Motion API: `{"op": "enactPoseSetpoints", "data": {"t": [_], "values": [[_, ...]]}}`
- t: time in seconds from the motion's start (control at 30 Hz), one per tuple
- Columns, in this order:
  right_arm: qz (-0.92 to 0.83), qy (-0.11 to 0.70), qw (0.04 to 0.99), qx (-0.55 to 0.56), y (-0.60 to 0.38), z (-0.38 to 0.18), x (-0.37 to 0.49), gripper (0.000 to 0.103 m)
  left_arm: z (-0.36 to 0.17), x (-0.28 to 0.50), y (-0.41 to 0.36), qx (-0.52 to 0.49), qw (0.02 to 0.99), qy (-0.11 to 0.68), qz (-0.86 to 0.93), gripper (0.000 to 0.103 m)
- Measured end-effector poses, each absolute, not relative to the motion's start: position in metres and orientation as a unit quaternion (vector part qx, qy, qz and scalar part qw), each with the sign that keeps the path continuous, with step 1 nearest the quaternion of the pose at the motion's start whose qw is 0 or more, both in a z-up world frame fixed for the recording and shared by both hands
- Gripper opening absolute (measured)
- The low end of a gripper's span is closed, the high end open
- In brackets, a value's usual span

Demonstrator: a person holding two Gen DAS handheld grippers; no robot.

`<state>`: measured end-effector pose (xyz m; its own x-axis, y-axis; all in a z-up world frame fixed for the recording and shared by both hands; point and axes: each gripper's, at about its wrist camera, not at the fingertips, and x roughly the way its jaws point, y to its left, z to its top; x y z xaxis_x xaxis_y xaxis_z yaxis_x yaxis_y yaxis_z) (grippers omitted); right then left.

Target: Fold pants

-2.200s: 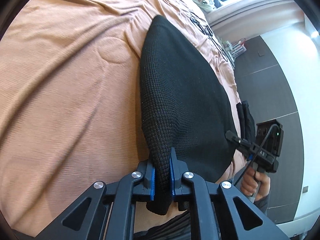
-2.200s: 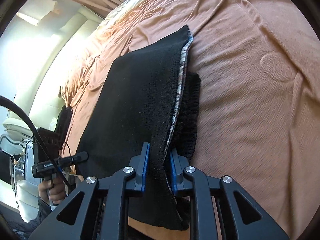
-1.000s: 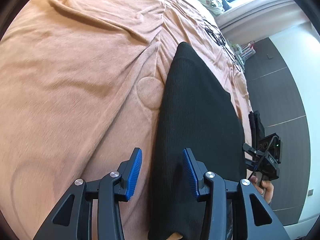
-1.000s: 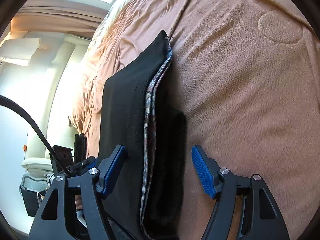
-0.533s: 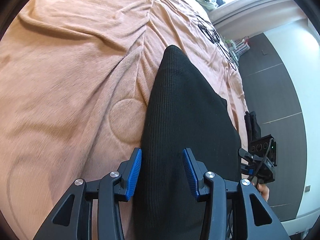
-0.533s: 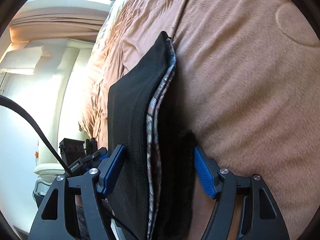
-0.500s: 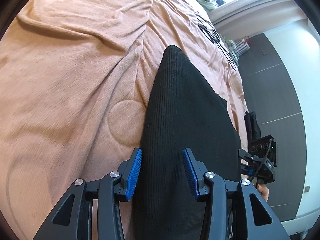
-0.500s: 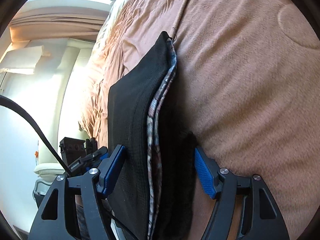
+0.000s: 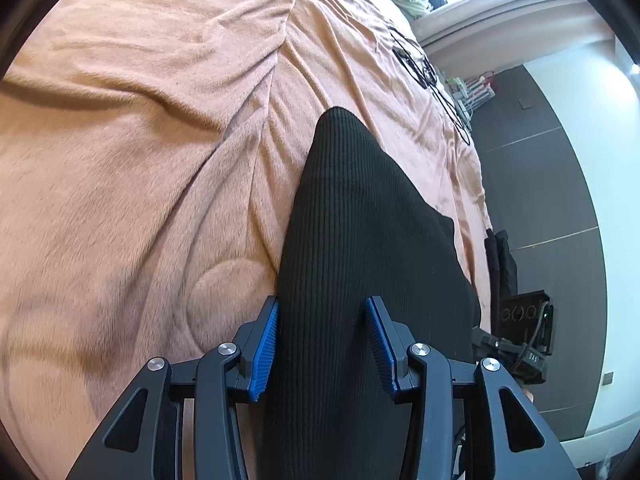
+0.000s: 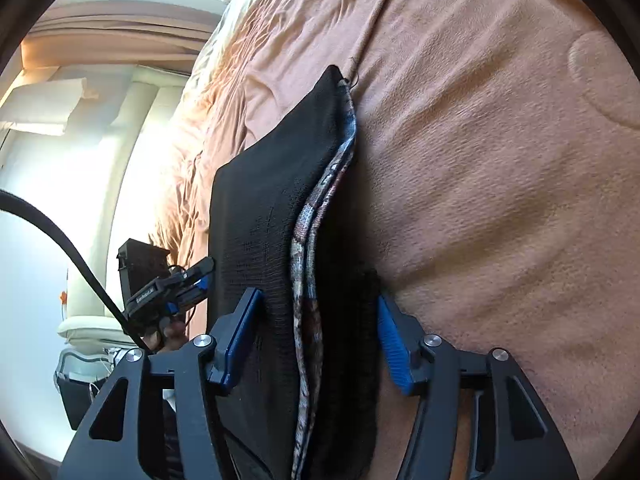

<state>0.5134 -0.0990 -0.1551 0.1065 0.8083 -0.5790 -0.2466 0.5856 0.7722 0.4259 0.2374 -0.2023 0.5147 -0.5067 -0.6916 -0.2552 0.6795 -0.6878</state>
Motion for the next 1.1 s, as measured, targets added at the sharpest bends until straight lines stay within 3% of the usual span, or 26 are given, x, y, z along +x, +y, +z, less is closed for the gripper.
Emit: {"op": "enactPoseSetpoints", "data": {"t": [0.37,0.57,0.67,0.87,0.93,1.03,1.1], "values": [[0.39,0.545,0.695,0.26,-0.098,-0.155,0.518,0.059,-0.203,0.451,0.238,-0.376,0.781,0.492,-0.08,0.045],[0.406,0.532,0.687,0.284,-0.107,-0.159,0.513,0.07,-0.202,0.452,0.237,-0.369,0.784,0.494,-0.078,0.045],[0.398,0.536,0.694,0.269,-0.099,-0.159,0.514,0.075,-0.202,0.453,0.236,-0.37,0.783,0.493,-0.077,0.045],[0.369,0.545,0.726,0.199,-0.074,-0.147,0.512,0.075,-0.202,0.452,0.237,-0.374,0.782,0.492,-0.079,0.045],[0.365,0.543,0.726,0.213,-0.081,-0.149,0.513,0.057,-0.202,0.452,0.238,-0.375,0.782,0.492,-0.08,0.045],[0.376,0.543,0.7,0.272,-0.101,-0.162,0.516,0.042,-0.202,0.453,0.238,-0.373,0.783,0.492,-0.081,0.045],[0.383,0.54,0.69,0.293,-0.108,-0.169,0.515,0.039,-0.202,0.454,0.239,-0.372,0.783,0.492,-0.082,0.045]]}}
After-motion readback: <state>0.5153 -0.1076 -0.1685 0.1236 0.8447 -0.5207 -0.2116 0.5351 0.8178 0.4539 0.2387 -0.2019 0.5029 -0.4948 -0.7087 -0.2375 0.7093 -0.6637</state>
